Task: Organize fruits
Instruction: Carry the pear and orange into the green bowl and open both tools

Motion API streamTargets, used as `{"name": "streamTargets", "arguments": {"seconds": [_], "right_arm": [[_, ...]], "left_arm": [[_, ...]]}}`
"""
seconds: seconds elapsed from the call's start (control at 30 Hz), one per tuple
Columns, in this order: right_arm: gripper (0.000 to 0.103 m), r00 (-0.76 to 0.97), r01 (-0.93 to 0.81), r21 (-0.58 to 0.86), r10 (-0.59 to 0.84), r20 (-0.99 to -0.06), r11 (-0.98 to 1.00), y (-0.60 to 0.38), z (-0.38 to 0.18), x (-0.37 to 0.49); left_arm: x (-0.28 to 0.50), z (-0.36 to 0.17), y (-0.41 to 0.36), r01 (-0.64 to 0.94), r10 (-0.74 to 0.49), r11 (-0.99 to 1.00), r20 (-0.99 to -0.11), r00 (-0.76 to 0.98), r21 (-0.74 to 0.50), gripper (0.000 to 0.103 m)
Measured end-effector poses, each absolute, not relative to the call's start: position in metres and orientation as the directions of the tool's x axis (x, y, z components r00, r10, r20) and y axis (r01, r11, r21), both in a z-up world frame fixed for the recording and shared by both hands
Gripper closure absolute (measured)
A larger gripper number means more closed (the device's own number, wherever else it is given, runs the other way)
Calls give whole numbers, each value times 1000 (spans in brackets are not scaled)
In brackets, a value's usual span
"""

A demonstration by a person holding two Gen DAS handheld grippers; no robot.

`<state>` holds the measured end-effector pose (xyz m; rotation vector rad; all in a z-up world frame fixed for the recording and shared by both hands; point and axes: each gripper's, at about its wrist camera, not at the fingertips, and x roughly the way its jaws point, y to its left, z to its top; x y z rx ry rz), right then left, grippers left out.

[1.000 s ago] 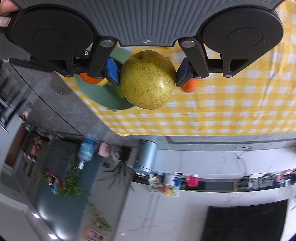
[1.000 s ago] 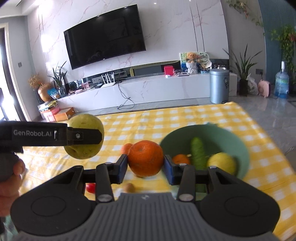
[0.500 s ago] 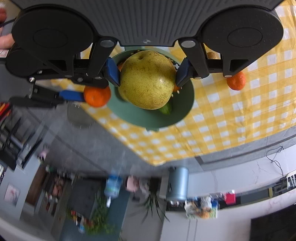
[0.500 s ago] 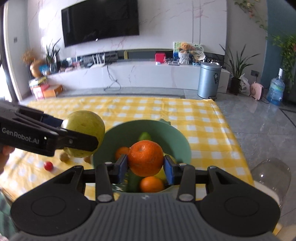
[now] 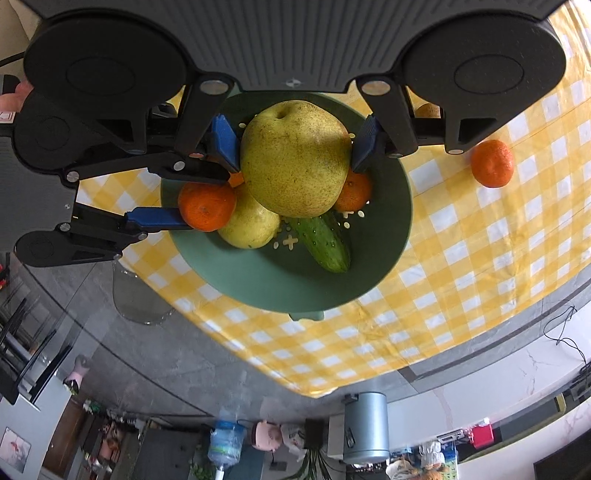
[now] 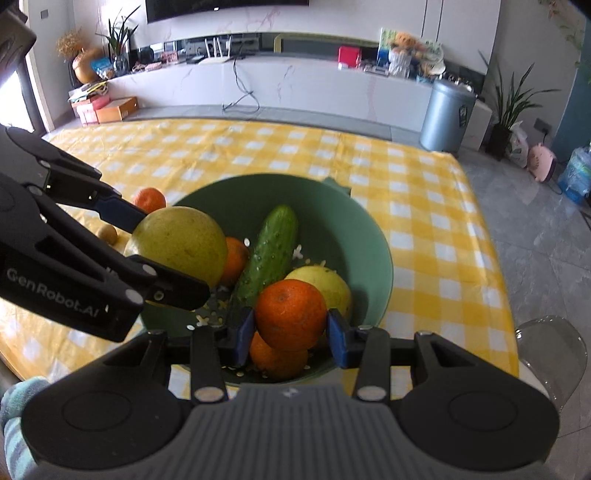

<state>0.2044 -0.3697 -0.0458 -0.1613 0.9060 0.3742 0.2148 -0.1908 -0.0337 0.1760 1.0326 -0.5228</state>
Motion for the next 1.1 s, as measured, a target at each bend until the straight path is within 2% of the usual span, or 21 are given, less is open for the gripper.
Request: {"name": "streamTargets", "arguments": {"seconds": [0.57, 0.77, 1.1], "right_arm": [[63, 503, -409, 31, 253, -827, 912, -372, -50, 214], [62, 492, -425, 22, 252, -833, 905, -370, -49, 215], [61, 518, -502, -131, 176, -837, 855, -354, -52, 205]], "left_arm": [[233, -54, -189, 447, -310, 883, -890, 334, -140, 29], [237, -55, -193, 451, -286, 885, -902, 325, -118, 29], [232, -65, -200, 492, -285, 865, -907, 312, -102, 28]]}}
